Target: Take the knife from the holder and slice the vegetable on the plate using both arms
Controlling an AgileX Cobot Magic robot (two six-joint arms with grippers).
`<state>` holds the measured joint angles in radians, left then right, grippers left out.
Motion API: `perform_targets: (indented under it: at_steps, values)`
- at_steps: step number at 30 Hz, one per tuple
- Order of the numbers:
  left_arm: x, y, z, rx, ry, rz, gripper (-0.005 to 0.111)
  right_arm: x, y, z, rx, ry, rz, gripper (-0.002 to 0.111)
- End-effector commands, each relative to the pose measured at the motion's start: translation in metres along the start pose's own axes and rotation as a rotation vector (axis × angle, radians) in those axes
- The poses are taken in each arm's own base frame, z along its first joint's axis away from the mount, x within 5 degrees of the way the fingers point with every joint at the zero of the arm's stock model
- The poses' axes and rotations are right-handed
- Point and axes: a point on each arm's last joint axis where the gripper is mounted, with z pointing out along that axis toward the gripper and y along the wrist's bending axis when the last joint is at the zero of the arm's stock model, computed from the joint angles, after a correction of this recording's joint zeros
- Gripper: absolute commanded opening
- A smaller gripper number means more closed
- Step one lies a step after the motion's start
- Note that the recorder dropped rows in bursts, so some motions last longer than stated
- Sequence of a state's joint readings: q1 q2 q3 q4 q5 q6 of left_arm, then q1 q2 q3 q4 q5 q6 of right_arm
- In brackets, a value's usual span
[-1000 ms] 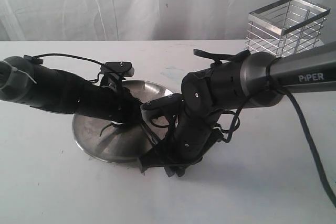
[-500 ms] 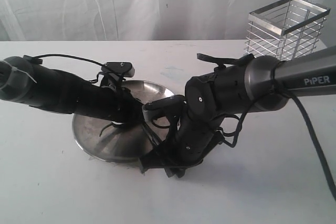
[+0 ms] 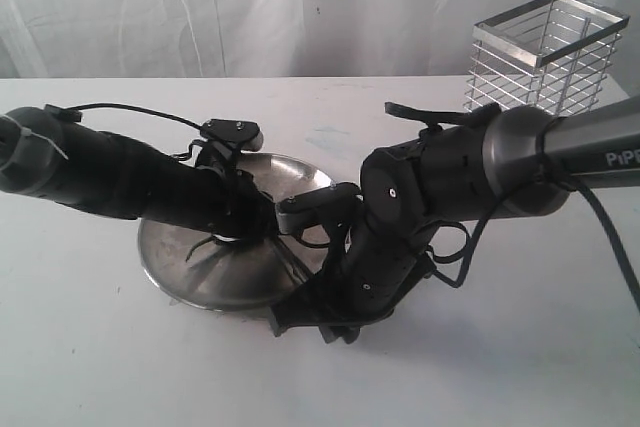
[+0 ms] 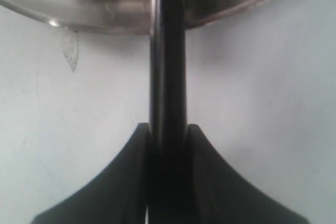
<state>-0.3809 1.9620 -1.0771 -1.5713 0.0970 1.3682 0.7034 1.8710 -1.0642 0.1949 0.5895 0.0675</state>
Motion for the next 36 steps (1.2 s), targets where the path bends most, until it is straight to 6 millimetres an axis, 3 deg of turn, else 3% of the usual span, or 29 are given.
perform_targets:
  at_steps: [1,8,18,24,32,36]
  values:
    - [-0.013,-0.003,-0.021,-0.050,-0.049,0.056,0.000,0.000,-0.001,-0.007,0.004,-0.010,0.016,0.000]
    - [-0.048,-0.007,-0.074,-0.217,-0.211,0.203,0.000,0.001,-0.001,-0.007,0.004,-0.006,0.016,0.000]
    - [-0.052,-0.007,-0.114,-0.330,-0.297,0.181,0.000,-0.002,0.000,-0.018,-0.003,-0.040,0.002,0.000]
    - [-0.054,-0.009,-0.120,-0.339,-0.315,0.181,0.000,-0.006,0.004,-0.043,-0.019,-0.115,-0.017,0.000]
    - [-0.053,-0.012,-0.118,-0.300,-0.308,0.187,0.000,-0.005,0.002,-0.034,-0.011,-0.084,-0.029,0.000]
    - [-0.035,-0.019,-0.098,-0.144,-0.216,0.234,0.000,-0.003,0.003,-0.035,-0.011,-0.040,-0.040,0.000]
